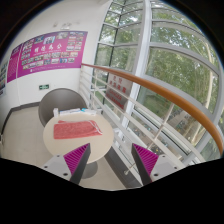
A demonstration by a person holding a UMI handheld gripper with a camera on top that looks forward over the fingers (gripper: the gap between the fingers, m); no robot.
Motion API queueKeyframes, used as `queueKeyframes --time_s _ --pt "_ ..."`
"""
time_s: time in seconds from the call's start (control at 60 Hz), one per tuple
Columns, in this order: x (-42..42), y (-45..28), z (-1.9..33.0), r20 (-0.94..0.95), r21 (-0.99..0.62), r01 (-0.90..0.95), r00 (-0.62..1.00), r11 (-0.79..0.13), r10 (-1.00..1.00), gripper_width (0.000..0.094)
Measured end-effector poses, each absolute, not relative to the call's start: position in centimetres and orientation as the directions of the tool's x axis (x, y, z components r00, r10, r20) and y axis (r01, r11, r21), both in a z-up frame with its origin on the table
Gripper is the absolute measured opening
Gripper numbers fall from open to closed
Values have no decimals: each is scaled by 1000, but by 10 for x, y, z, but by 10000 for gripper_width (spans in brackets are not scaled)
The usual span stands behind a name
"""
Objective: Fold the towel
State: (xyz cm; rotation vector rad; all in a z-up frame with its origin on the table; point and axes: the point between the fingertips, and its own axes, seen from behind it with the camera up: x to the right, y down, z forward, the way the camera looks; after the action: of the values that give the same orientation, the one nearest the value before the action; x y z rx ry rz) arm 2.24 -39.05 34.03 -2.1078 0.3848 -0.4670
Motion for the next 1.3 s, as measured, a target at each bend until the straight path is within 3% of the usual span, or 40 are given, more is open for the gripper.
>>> queueKeyframes --time_s 0.033,0.283,0.567,0.867,1.05,1.15,1.217,1.3 --pt "36 -383 307 183 -842 -82 886 -533 -426 852" --pt "-40 -309 239 169 -841 -8 946 -541 -276 857" --pt "-153 -148 140 46 -837 -15 994 -547 -97 855" --pt "-184 21 40 146 -794 116 989 -597 -2 840" --pt "-176 67 -8 175 -750 154 984 -643 32 678" --pt "-177 73 -14 161 -751 152 986 -642 44 357" --pt "-165 73 -15 183 -742 162 982 -651 37 69" --pt "-166 72 -16 160 -733 153 986 -662 50 46"
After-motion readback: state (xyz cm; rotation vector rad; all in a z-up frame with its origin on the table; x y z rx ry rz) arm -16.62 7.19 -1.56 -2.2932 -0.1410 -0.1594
